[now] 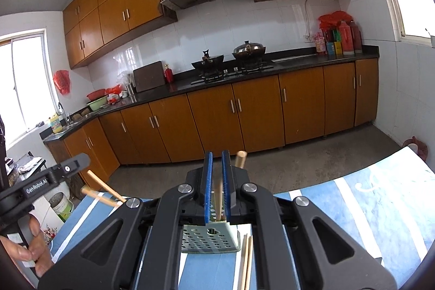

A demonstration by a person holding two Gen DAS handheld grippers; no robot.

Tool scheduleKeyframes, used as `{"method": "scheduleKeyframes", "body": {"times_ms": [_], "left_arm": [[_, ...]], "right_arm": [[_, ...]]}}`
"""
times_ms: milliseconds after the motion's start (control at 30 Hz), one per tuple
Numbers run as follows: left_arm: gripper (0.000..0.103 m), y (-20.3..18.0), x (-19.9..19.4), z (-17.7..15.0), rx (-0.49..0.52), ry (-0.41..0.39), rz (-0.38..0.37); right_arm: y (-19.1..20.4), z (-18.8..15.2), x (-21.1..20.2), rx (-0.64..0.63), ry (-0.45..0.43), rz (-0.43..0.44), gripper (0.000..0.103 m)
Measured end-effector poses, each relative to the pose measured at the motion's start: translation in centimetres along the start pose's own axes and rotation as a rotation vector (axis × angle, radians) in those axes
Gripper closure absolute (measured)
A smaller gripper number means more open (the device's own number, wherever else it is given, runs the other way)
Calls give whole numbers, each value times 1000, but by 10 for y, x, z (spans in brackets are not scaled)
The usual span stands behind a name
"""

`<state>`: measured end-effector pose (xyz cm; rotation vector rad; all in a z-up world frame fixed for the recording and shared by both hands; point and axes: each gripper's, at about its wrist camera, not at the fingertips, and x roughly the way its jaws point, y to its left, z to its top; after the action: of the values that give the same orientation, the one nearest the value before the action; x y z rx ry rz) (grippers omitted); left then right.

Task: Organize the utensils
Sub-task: 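Insert the chopsticks into the holder and open both tools, then grasp a chopstick with the left tool while the right tool grasps another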

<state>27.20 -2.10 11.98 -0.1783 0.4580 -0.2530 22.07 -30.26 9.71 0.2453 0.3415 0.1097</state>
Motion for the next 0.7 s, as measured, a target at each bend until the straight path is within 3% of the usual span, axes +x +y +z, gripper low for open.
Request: {"method": "scheduleKeyframes", "body": {"times_ms": [267,300,333,400,533,700], "left_arm": [[85,18,-55,-17,-16,-22,5],[82,20,-60,-22,-12,-20,12],[81,27,-65,-35,-4,-7,25],[79,37,-69,-53,-1,21,44],[79,64,-57,-103,-1,130,106],[79,95,-33,-151,-73,261,149]], "right_arm": [[-25,-26,-40,13,39,-53,94],[-31,-36,-41,15,65,-64,89],[-35,-46,-41,17,91,-75,80],[-46,-74,-34,20,172,-103,72],[-61,-131,-10,54,345,-119,73],[-53,-182,11,29,481,-105,77]]}}
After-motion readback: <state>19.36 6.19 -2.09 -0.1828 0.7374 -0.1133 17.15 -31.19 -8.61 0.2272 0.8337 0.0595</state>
